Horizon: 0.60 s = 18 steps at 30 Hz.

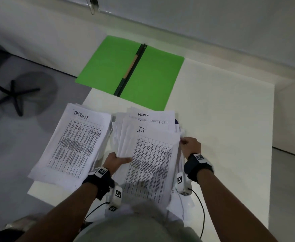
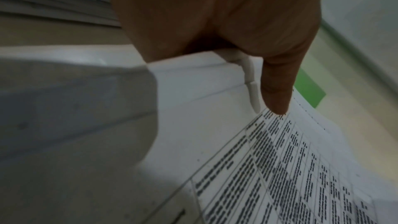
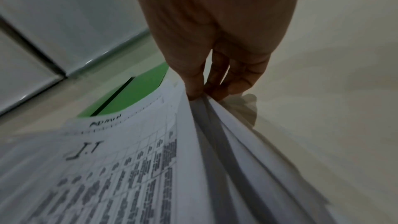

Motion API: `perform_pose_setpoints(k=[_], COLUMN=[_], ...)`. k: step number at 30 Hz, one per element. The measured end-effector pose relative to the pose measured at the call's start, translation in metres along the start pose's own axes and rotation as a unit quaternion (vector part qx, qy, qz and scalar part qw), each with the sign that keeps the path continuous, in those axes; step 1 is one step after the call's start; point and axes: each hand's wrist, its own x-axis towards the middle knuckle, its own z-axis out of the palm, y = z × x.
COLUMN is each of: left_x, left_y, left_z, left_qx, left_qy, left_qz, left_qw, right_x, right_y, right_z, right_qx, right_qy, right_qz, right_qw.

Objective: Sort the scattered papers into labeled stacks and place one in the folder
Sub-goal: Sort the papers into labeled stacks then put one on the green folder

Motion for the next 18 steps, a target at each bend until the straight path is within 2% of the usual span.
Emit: perform_pose_setpoints(k=[4,7,9,13,14,17,18], left_x=[0.01,0.052,0.059,0.016,0.013,0.016,0.017], left_y=[-0.001,-0.037,-0.037,0.017,0.023,0.033,0.035], left_z=[-0.003,-0.01,-0.012,-0.003,-0.002,0.002,0.004], left_qx=[0.037,0.063,0.05,0.046,0.037,-0.013,-0.005], left_qy=[-0.002,-0.032,-0.028,-0.035,-0.037,-0.041,-0.035], left_qz=[-0.024,-0.026,-0.026,-0.003,-0.001,0.002,0.002], left_qw=[0.999,0.997,0.998,0.998,0.999,0.999,0.999], right_x=[0.018,0.031,0.036,0.033,0.031,0.021,0.021], right_y=[-0.011,-0.019,-0.021,-0.014,-0.011,-0.007,-0.005], right_z=[-0.002,-0.002,-0.004,-0.005,-0.005,-0.002,0.0], right_qx=[-0.012,0.051,0.096,0.138,0.143,0.061,0.047], right_qy=[0.073,0.056,0.047,0.094,0.085,-0.057,-0.071], right_qz=[-0.073,-0.13,-0.122,-0.071,-0.07,-0.092,-0.091], right_qw=[0.995,0.989,0.987,0.983,0.984,0.992,0.992])
